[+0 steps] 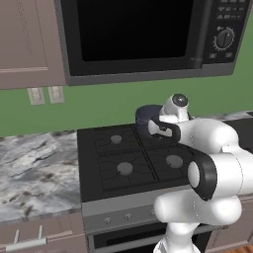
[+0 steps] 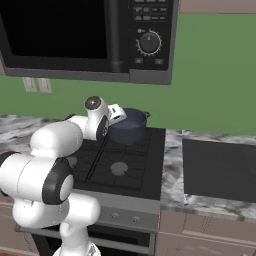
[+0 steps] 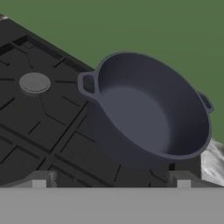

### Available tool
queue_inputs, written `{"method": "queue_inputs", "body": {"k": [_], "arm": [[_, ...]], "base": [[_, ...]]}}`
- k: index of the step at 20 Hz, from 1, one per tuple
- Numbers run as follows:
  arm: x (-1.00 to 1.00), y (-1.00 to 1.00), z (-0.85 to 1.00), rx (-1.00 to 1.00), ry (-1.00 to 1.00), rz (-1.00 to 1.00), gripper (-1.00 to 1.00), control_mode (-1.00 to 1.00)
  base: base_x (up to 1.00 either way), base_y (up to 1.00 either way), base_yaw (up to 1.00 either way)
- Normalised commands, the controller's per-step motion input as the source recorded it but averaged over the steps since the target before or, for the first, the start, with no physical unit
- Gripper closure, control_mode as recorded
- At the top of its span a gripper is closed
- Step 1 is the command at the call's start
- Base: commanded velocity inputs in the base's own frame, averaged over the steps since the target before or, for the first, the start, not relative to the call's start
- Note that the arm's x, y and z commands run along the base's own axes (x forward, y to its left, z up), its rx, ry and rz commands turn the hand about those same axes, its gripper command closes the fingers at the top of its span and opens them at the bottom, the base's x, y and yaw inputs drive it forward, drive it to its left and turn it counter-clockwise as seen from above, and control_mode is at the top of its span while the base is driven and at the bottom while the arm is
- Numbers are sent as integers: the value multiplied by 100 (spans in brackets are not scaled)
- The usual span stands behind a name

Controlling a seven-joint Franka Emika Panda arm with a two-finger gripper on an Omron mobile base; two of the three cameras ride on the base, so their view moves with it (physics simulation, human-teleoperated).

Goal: Move the pot and pan from the stove into the sink.

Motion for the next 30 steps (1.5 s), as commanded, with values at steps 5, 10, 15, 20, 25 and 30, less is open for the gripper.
{"method": "queue_inputs", "body": {"k": [5,10,15,20,25,30], "arm": [[3,0,-3,0,0,0,-100,-100],[12,0,-11,0,0,0,-100,-100],[25,0,-12,0,0,0,-100,-100],[31,-2,-12,0,0,0,-100,-100],[30,-3,-17,0,0,0,-100,-100],[23,-4,-25,-2,0,0,-100,-100]], "base": [[0,0,0],[0,0,0],[0,0,0],[0,0,0],[0,0,0],[0,0,0]]}}
